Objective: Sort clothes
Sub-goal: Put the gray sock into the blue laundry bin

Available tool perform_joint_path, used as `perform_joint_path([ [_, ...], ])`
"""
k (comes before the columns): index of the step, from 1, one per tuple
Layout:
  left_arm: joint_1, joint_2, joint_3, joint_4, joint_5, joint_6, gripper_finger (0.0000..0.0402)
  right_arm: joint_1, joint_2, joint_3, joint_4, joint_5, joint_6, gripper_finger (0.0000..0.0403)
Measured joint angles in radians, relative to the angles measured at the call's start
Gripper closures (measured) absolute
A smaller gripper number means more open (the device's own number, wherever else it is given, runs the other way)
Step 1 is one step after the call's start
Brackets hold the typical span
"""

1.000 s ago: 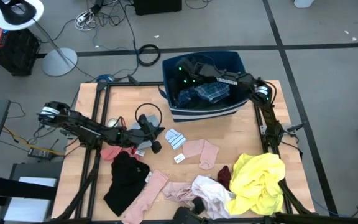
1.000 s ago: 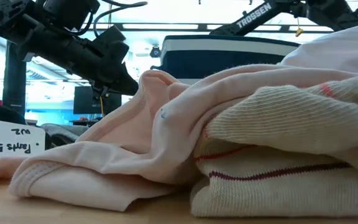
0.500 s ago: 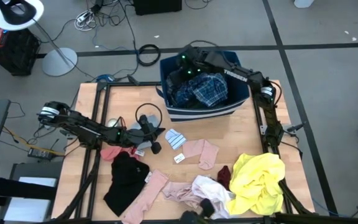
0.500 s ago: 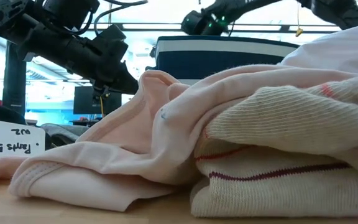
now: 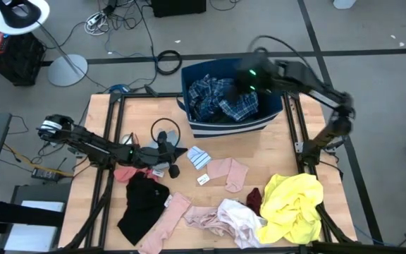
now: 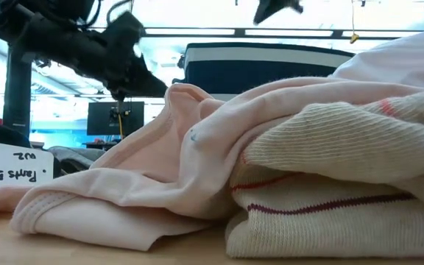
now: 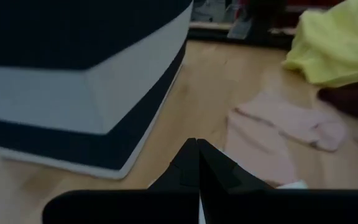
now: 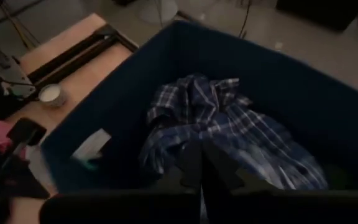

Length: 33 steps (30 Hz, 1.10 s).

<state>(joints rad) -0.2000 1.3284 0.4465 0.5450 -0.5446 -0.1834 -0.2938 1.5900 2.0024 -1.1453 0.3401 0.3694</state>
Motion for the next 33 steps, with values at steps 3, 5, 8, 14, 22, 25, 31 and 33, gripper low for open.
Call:
perform_joint_path([
  [3,-0.018,-0.035,0.000,-0.010,-0.001,0.020,0.0401,0.121,-0.125,-0.118,0.006,0.126,0.053,0.0403],
  [5,-0.029,-0.062,0.000,-0.037,0.000,0.022,0.0401,0.218,-0.208,-0.217,0.025,0.202,0.101,0.0403],
  [8,-0.040,-0.097,0.000,-0.100,0.001,0.011,0.0401,0.372,-0.322,-0.395,0.071,0.303,0.200,0.0402],
  [14,-0.056,-0.174,0.000,-0.174,0.027,-0.014,0.0401,0.664,-0.475,-0.745,0.235,0.458,0.359,0.0402],
  [22,-0.058,-0.252,0.000,-0.276,0.043,-0.025,0.0401,0.858,-0.485,-1.072,0.503,0.485,0.364,0.0402],
  [25,-0.058,-0.251,0.000,-0.281,0.050,-0.029,0.0401,0.874,-0.465,-1.178,0.649,0.502,0.363,0.0401],
  [31,-0.057,-0.251,0.000,-0.284,0.085,-0.037,0.0397,0.859,-0.427,-1.379,1.003,0.514,0.300,0.0392],
  [33,-0.057,-0.251,0.000,-0.285,0.091,-0.058,0.0384,0.848,-0.424,-1.430,1.096,0.512,0.299,0.0389],
])
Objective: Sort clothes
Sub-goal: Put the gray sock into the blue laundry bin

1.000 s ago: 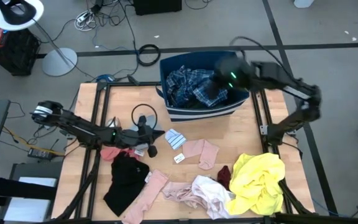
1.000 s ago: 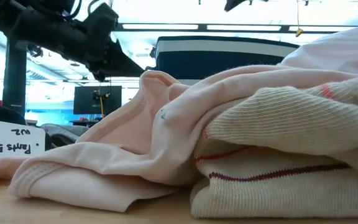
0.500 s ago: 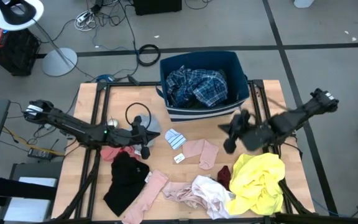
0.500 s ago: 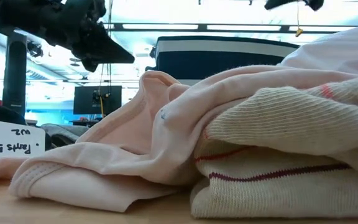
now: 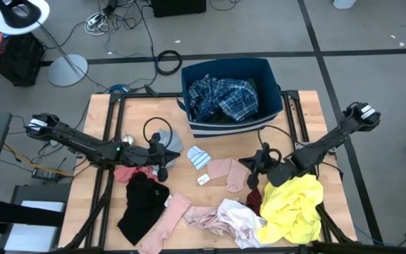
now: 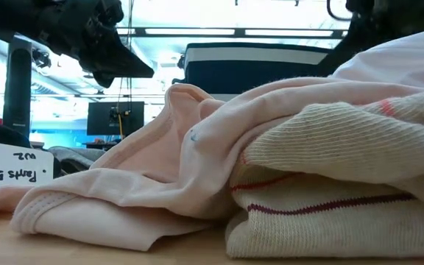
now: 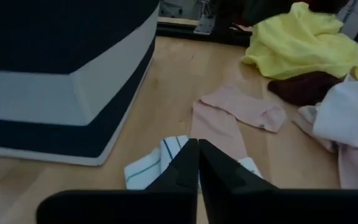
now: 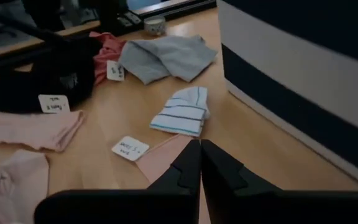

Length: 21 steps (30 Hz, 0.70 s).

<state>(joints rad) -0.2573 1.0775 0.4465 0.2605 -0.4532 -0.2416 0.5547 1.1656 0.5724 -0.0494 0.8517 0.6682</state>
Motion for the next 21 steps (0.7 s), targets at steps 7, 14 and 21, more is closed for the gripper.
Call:
perform_joint_path([
  [7,0.031,0.000,0.000,-0.024,-0.042,-0.054,0.0306,-0.019,0.000,-0.083,0.130,-0.040,0.002,0.0389],
  [14,0.034,0.002,0.000,-0.024,-0.049,-0.101,0.0279,-0.022,0.000,-0.083,0.142,-0.042,-0.013,0.0391],
  [21,0.152,0.006,0.042,-0.401,0.038,-0.248,0.0284,-0.022,0.000,-0.083,0.146,-0.056,-0.016,0.0390],
])
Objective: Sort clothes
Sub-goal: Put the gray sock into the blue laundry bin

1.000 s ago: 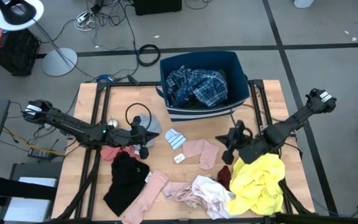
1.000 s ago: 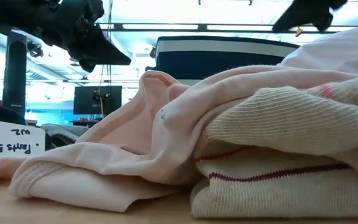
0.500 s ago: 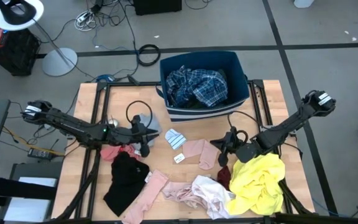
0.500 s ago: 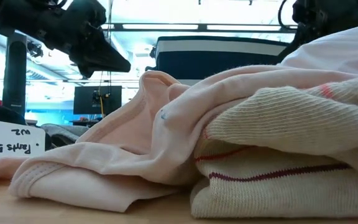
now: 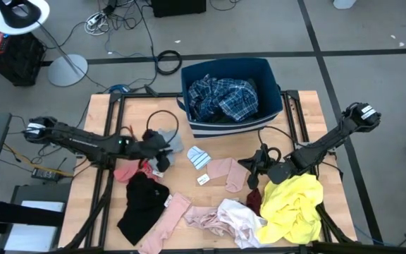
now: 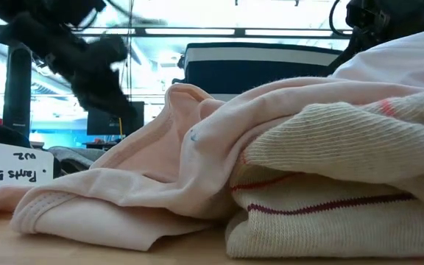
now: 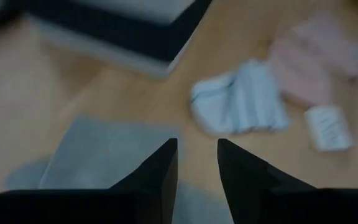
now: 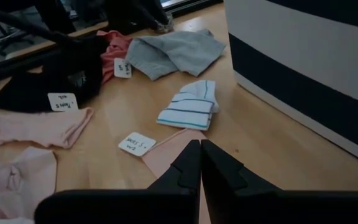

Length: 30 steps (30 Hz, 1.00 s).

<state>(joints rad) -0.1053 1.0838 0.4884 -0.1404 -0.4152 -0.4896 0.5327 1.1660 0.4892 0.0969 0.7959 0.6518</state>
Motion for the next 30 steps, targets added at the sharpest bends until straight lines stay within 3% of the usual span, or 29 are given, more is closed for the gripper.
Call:
perform_joint_path([
  [8,0.140,0.027,0.003,-0.149,0.122,-0.066,0.0284,-0.006,0.000,0.000,0.022,-0.005,-0.027,0.0395],
  [17,0.152,0.162,-0.003,-0.180,0.155,-0.079,0.0286,-0.007,0.000,0.001,0.041,-0.006,-0.033,0.0395],
  [20,0.152,0.200,-0.003,-0.177,0.192,-0.116,0.0309,-0.007,0.000,0.001,0.048,-0.007,-0.035,0.0396],
  [24,0.151,0.191,0.014,-0.175,0.276,-0.119,0.0386,-0.007,0.000,0.001,0.059,-0.007,-0.041,0.0397],
  [30,0.149,0.110,0.123,-0.280,0.290,-0.076,0.0398,-0.007,0.000,0.001,0.063,-0.007,-0.053,0.0395],
])
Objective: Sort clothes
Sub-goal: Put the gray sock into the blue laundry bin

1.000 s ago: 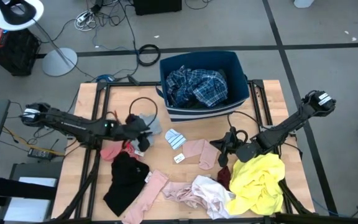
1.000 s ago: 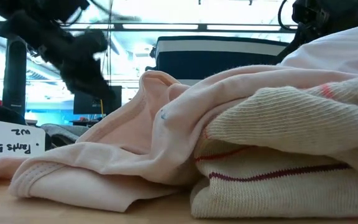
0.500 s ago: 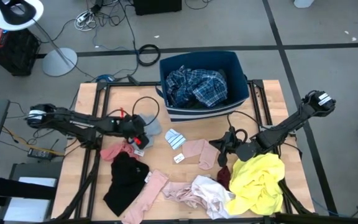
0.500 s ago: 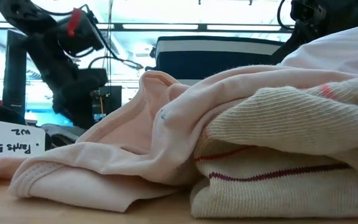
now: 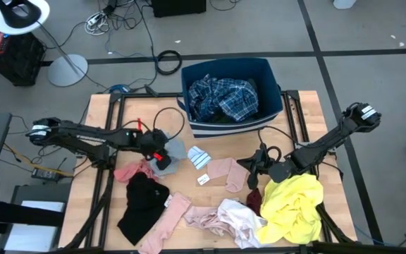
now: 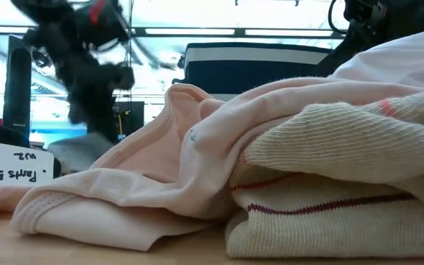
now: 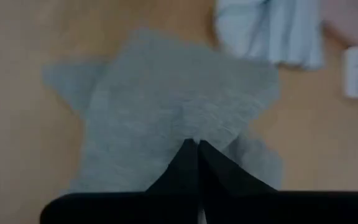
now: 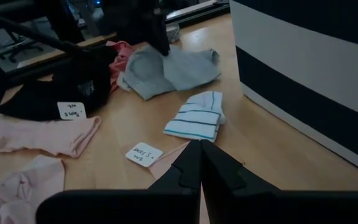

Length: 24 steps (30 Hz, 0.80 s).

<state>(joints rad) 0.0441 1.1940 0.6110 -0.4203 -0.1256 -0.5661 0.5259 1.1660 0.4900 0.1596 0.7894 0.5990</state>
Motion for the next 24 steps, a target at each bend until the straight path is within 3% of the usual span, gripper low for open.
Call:
perform_joint_path([
  [9,0.000,-0.050,0.360,-0.360,-0.080,0.103,0.0400,-0.004,0.000,0.000,-0.002,0.000,-0.008,0.0396],
  [17,0.006,-0.029,0.692,-0.379,-0.198,0.296,0.0401,-0.018,0.000,0.000,-0.001,0.000,-0.008,0.0397],
  [24,0.066,0.109,1.023,-0.326,-0.223,0.518,0.0401,-0.019,0.000,0.000,0.000,0.000,-0.008,0.0396],
])
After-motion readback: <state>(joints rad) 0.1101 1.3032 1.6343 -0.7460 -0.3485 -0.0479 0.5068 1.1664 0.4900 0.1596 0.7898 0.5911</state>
